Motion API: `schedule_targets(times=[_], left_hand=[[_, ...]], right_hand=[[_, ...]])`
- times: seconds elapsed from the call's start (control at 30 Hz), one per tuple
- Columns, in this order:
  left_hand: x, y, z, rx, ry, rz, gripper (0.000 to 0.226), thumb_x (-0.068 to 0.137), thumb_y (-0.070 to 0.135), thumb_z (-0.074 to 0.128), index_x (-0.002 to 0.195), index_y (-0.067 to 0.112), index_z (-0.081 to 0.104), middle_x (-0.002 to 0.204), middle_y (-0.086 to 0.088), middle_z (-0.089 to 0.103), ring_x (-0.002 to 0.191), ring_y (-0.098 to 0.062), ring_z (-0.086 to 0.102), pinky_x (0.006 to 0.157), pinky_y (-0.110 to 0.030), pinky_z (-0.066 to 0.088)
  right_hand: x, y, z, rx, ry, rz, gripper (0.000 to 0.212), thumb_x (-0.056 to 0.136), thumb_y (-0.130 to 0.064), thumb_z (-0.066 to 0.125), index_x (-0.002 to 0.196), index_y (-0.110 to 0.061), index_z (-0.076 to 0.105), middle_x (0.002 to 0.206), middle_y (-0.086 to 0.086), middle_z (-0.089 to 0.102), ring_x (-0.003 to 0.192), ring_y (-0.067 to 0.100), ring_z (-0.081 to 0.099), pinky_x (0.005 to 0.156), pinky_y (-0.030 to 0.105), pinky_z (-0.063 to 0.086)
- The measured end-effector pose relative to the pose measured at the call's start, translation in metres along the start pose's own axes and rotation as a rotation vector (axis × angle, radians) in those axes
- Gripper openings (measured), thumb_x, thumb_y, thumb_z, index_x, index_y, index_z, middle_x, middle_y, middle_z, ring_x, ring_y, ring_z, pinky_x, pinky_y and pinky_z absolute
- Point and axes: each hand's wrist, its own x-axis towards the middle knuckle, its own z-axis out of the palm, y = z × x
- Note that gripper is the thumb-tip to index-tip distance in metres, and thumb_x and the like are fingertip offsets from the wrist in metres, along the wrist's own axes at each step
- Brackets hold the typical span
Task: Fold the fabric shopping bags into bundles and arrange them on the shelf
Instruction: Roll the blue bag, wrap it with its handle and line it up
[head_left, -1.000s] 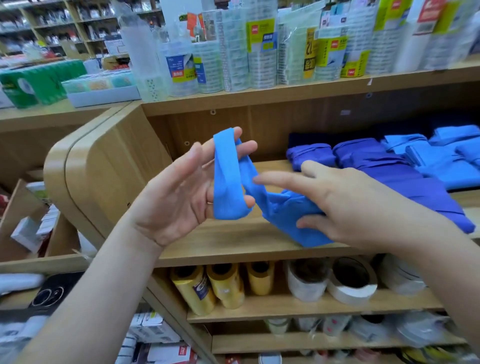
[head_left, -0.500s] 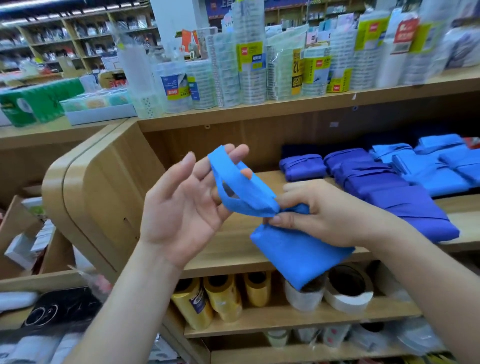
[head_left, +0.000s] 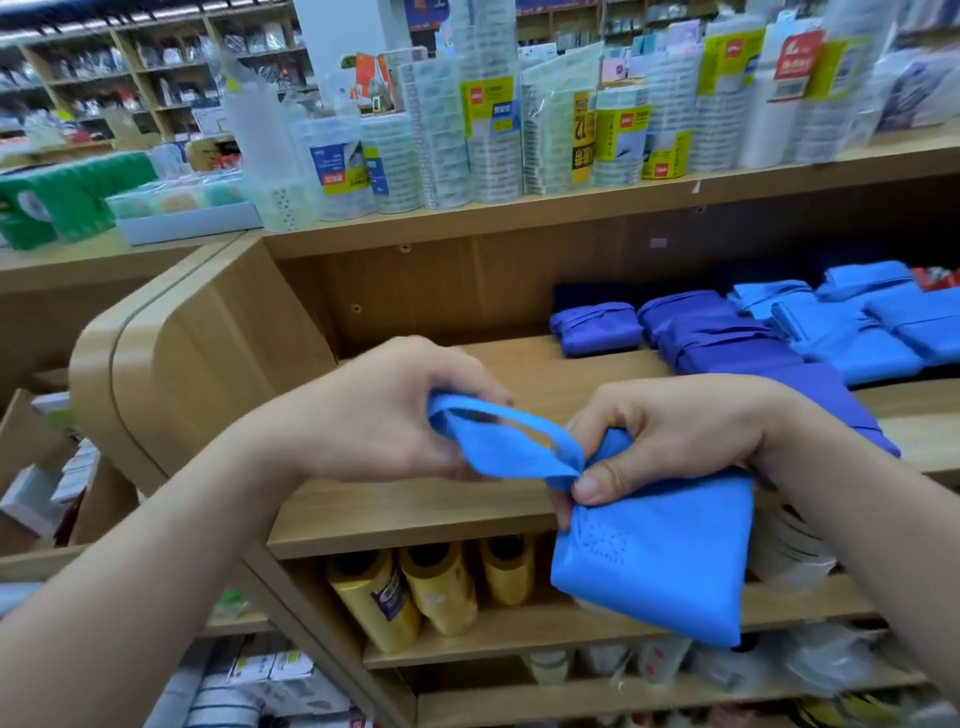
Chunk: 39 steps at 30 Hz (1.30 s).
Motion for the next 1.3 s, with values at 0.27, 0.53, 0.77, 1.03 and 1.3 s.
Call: schedule_targets(times=[0.27,0.53,0.77,1.03,1.3], left_hand=[[0.003,0.007,0.013,-1.314,0.362,-0.076,0.018,0.081,0.033,0.070,0.083,0.015,0.072,0.041,0.013,0.028,0.031,0.003,0.034,0.045,-0.017,0.046],[0.024,0.019,0.011,-1.029,0.579,-0.505,0.031,0.100,0.032,0.050,0.095,0.015,0.075,0.051,0.006,0.024,0.035,-0.003,0.020,0.037,-0.015,0.032],[0.036,0.042,-0.003,-0.839,0.507,-0.506,0.023,0.101,0.027,0.047,0.088,0.011,0.057,0.046,0.004,0.030,0.032,-0.007,0.022,0.037,-0.019,0.035],[0.021,0.002,0.016,-1.006,0.634,-0.719,0.017,0.091,0.021,0.060,0.077,0.012,0.060,0.047,0.005,0.036,0.035,-0.005,0.035,0.039,-0.016,0.039],[-0.009,-0.014,0.024,-0.428,0.594,-0.173,0.047,0.070,0.044,0.080,0.114,0.038,0.066,0.122,0.006,0.059,0.120,-0.009,0.055,0.099,-0.032,0.047]], right_hand=[[0.001,0.022,0.010,0.476,0.103,-0.226,0.045,0.072,-0.047,0.080,0.112,-0.030,0.069,0.102,0.003,0.065,0.082,0.012,0.065,0.073,0.025,0.054],[-0.008,-0.017,0.024,-0.453,0.458,0.027,0.093,0.084,-0.026,0.075,0.128,-0.077,0.011,0.100,0.001,0.060,0.082,0.018,0.060,0.079,0.038,0.051],[0.000,-0.038,0.023,-1.116,0.587,0.110,0.085,0.090,-0.037,0.059,0.141,-0.058,-0.005,0.079,-0.014,0.039,0.066,0.008,0.040,0.059,0.031,0.044],[0.002,-0.013,0.006,-0.450,0.561,-0.053,0.020,0.087,-0.028,0.069,0.101,-0.042,0.064,0.094,-0.013,0.064,0.087,0.012,0.063,0.077,0.040,0.052],[0.005,0.002,0.000,0.306,0.348,-0.142,0.022,0.069,-0.002,0.075,0.075,-0.023,0.075,0.077,-0.003,0.067,0.067,0.011,0.065,0.061,0.021,0.051]])
